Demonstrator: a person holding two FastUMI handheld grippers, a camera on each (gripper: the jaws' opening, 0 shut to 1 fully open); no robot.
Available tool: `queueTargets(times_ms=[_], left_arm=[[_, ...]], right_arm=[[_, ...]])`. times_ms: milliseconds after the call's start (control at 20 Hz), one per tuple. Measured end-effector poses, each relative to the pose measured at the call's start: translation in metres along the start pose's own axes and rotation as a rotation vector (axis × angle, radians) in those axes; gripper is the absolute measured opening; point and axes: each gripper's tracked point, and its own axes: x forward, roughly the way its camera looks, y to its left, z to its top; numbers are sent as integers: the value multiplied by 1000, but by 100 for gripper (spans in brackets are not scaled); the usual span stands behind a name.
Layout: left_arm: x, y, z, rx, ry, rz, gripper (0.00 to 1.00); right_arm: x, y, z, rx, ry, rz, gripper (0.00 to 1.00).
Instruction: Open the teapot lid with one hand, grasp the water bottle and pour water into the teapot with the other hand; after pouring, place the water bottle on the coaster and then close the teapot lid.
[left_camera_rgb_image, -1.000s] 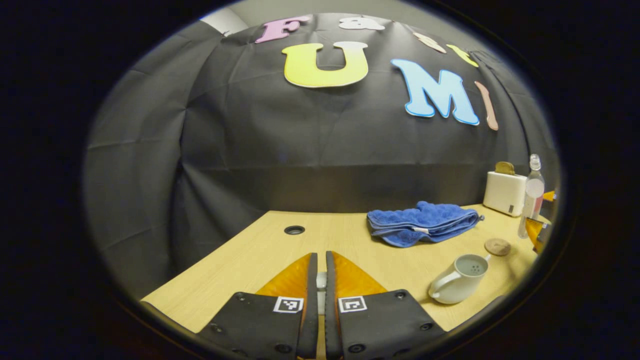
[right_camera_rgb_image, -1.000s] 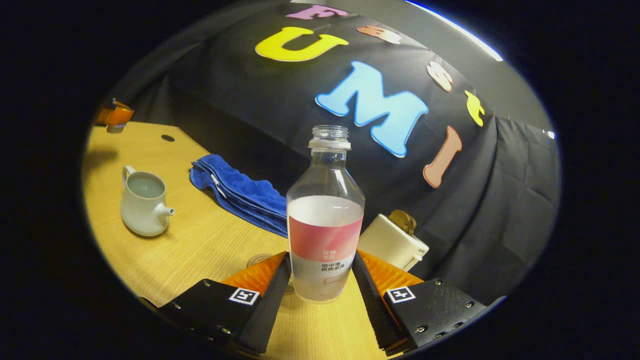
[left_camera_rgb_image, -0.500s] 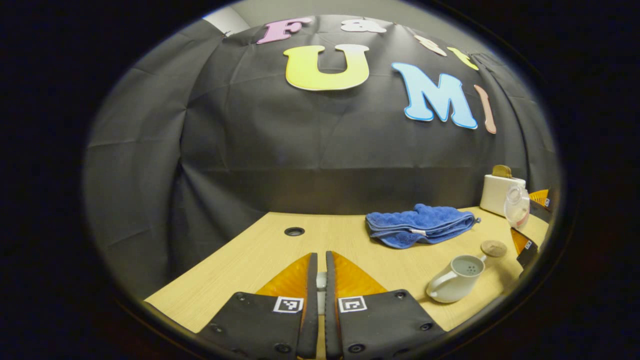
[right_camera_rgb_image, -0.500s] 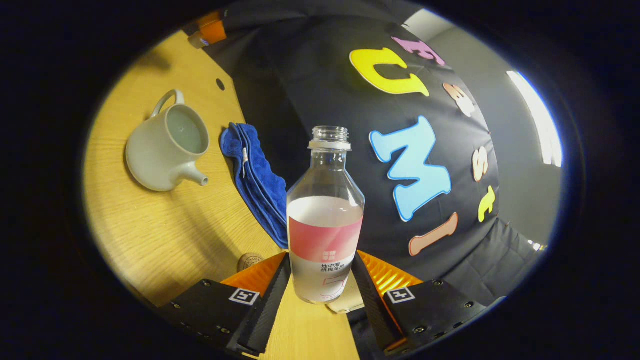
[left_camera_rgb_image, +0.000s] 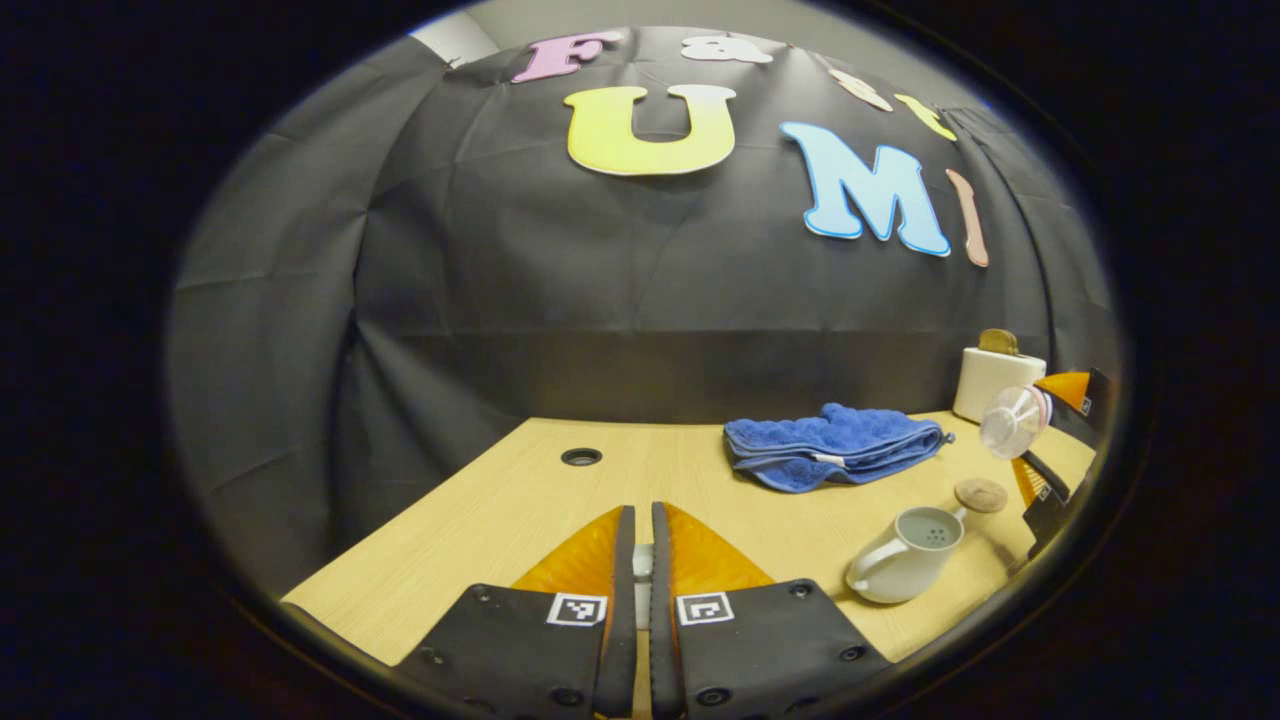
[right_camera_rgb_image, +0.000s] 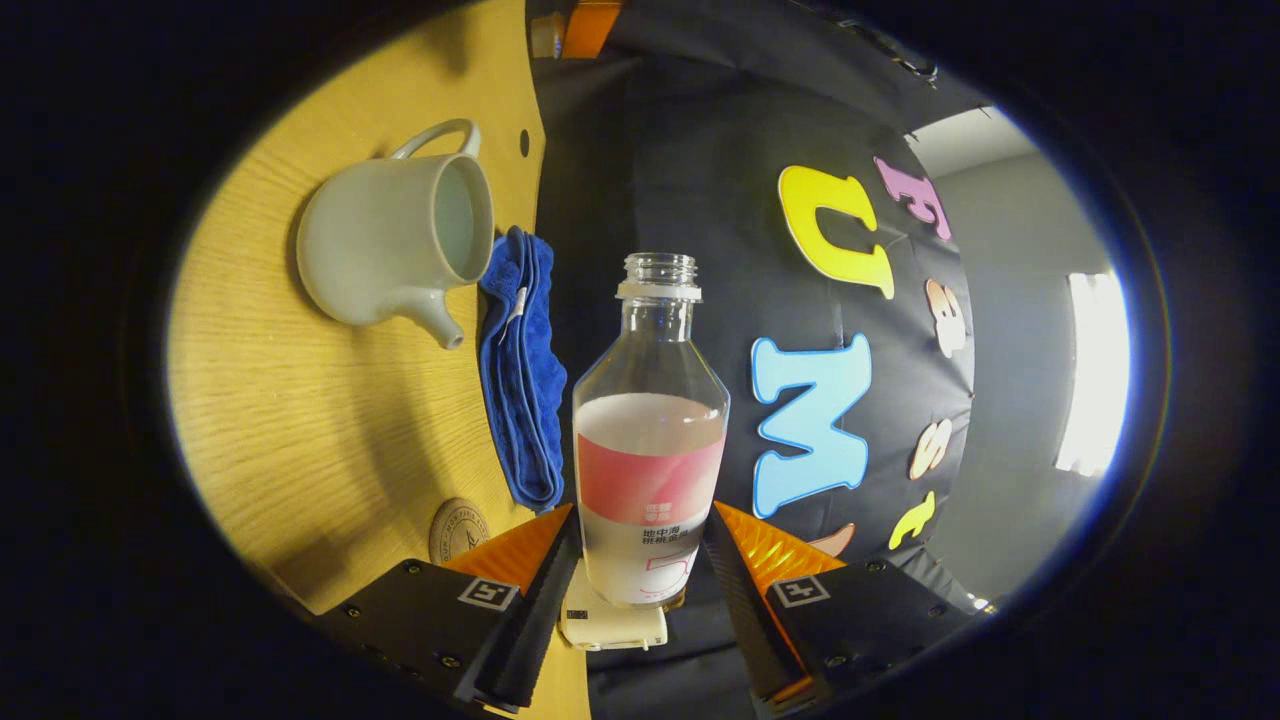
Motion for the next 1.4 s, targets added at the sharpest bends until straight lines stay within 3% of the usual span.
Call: queueTargets(times_ms=[650, 1400], left_arm=[[1, -5, -4, -2, 15, -18, 12], [3, -9, -10, 4, 38, -33, 12]], right_arm=[[-2, -5, 9, -240, -87, -86, 77], [9, -18, 12, -305, -140, -121, 77]])
